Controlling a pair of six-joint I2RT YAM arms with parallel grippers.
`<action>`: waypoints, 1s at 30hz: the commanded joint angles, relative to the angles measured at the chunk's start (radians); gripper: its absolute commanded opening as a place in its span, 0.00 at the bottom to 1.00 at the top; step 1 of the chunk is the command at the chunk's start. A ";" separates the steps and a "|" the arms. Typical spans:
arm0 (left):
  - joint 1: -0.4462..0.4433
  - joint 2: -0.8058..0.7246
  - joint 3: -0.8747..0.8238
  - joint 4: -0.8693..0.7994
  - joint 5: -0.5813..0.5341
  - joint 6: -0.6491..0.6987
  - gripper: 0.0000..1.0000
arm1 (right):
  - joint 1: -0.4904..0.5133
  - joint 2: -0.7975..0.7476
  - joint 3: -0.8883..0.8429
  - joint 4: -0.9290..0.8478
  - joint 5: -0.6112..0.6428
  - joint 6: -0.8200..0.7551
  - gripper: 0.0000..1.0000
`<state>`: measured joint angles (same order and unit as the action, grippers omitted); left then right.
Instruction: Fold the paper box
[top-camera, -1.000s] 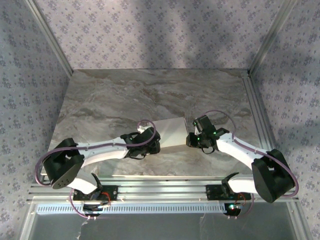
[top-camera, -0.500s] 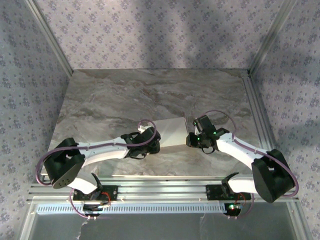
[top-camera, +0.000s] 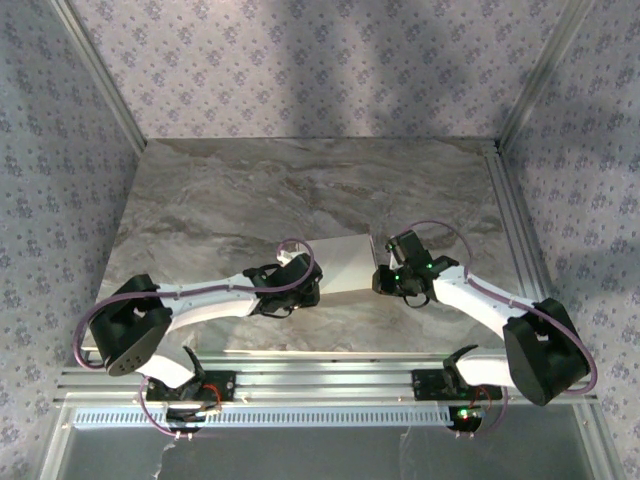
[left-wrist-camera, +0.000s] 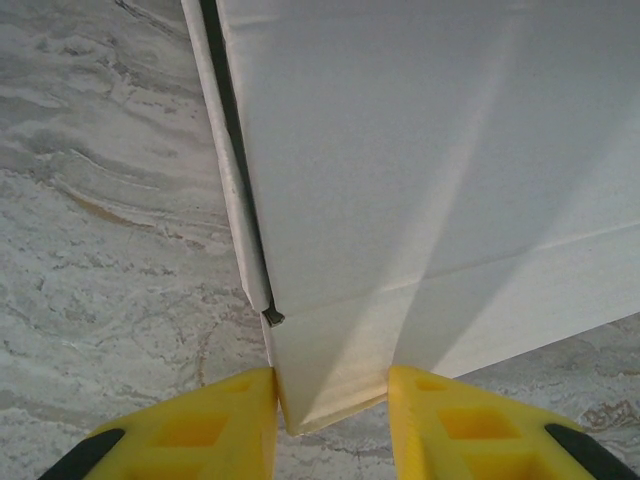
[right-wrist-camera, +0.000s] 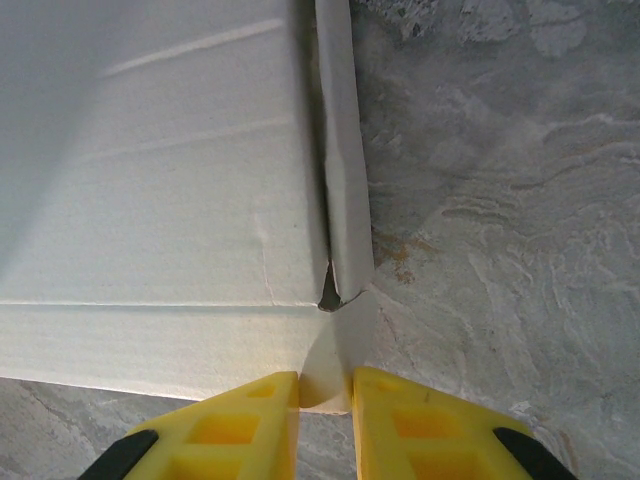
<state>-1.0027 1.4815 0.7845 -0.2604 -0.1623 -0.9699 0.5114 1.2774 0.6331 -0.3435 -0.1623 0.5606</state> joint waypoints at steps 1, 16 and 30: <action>-0.005 0.009 0.033 0.017 -0.016 0.017 0.33 | -0.002 0.005 0.022 -0.009 -0.025 -0.007 0.21; -0.004 0.002 0.033 0.010 -0.022 0.026 0.32 | -0.004 0.007 0.057 -0.049 -0.038 -0.020 0.23; -0.003 0.001 0.041 0.006 -0.022 0.036 0.32 | -0.016 0.025 0.074 -0.085 -0.046 -0.036 0.23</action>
<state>-1.0027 1.4815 0.7902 -0.2596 -0.1726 -0.9516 0.4992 1.2888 0.6876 -0.4129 -0.1776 0.5343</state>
